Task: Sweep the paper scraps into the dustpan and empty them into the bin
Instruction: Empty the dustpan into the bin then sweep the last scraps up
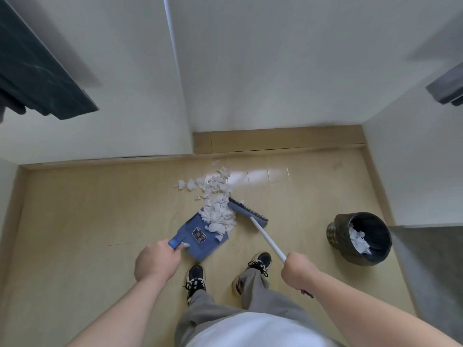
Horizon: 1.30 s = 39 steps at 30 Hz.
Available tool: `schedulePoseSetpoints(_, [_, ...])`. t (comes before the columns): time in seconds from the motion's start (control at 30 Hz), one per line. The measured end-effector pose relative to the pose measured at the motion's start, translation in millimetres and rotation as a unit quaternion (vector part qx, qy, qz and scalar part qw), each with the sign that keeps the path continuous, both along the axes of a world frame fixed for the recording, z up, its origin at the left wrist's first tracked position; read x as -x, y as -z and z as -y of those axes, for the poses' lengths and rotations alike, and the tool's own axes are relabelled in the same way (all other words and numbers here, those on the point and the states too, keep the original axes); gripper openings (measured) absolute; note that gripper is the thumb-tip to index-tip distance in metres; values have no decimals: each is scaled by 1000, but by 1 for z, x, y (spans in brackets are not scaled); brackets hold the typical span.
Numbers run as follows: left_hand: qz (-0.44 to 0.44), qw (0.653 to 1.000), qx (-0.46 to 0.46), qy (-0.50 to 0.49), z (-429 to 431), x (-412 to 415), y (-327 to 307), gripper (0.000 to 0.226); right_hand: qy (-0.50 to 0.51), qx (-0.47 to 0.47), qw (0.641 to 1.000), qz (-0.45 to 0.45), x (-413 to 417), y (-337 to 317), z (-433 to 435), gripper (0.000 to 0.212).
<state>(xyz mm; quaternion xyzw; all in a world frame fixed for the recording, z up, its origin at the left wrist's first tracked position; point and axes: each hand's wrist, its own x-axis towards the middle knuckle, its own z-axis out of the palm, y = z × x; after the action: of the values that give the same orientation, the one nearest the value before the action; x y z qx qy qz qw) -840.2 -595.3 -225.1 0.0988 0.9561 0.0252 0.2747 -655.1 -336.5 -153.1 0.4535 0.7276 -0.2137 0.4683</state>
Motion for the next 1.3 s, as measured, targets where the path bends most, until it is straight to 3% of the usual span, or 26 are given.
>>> schedulePoseSetpoints(0.23, [-17,999,10,33,12,-10,5,50,-43,37,998,-8,-1,-24,22,22])
schedulePoseSetpoints(0.37, [-7,1000,-3,12,21,-10,8,48,-36,48,998,3,1,-35,32,14])
schedulePoseSetpoints(0.6, [-4,999,-42,-13,44,-14,0,53,-31,53,997,36,13,-78,29,29])
schedulePoseSetpoints(0.7, [-9,999,-45,4,55,-15,-7,53,-18,55,998,37,16,-97,28,20])
schedulePoseSetpoints(1.0, [-28,996,-83,26,66,9,-40,49,196,37,979,-50,-15,-112,49,7])
schedulePoseSetpoints(1.07, [-32,995,-96,24,64,14,-47,50,225,33,971,-69,-23,-106,57,16])
schedulePoseSetpoints(1.3, [-62,988,-140,34,46,14,-78,51,385,2,908,-167,-47,-97,67,12])
